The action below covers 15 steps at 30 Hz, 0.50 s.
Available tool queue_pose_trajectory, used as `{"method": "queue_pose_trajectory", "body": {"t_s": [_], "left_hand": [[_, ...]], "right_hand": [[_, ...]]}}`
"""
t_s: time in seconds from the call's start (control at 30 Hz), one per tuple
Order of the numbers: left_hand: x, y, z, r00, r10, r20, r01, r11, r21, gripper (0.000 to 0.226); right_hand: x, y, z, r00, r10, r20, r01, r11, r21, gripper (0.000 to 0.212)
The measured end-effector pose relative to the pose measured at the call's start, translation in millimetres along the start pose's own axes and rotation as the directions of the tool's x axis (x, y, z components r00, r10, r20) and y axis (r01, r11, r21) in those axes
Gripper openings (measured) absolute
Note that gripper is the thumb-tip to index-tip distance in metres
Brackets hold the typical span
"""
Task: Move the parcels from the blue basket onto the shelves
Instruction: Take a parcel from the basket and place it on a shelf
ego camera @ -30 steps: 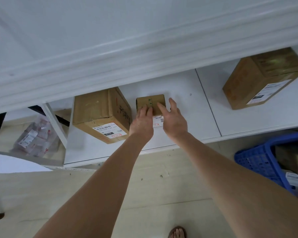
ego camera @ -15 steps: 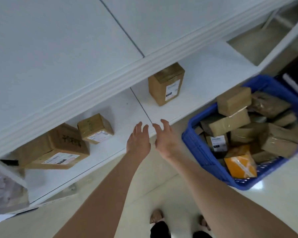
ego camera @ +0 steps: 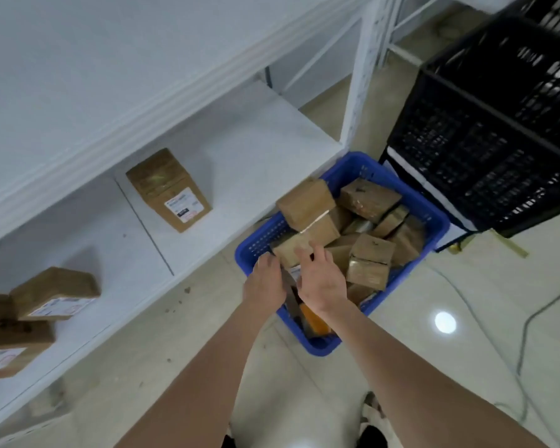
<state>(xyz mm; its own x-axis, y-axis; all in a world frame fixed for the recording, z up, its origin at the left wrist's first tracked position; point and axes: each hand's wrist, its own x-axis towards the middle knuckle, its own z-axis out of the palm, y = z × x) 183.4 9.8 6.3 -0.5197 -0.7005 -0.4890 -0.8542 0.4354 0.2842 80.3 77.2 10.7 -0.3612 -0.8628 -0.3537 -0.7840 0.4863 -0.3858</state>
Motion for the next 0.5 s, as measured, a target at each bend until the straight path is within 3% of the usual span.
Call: {"method": "queue_pose_trajectory", "body": {"t_s": [0.23,0.37,0.5], "left_hand": [[42,105,14,1.000,-0.002,0.017,0.003,0.999,-0.049,0.051],[93,106,21,0.997,-0.063,0.039,0.068,0.988,-0.139,0.048],[154,90,23,0.982,-0.180,0.060,0.189,0.941,-0.280,0.043]], "right_hand": [[22,104,-58,0.991,0.130,0.023,-0.130,0.992,0.006,0.055],[74,116,-67,0.955,0.272,0.119,-0.296,0.893,0.339,0.058],[146,122,-62,0.949,0.246,0.195,-0.311,0.830,0.464,0.060]]}}
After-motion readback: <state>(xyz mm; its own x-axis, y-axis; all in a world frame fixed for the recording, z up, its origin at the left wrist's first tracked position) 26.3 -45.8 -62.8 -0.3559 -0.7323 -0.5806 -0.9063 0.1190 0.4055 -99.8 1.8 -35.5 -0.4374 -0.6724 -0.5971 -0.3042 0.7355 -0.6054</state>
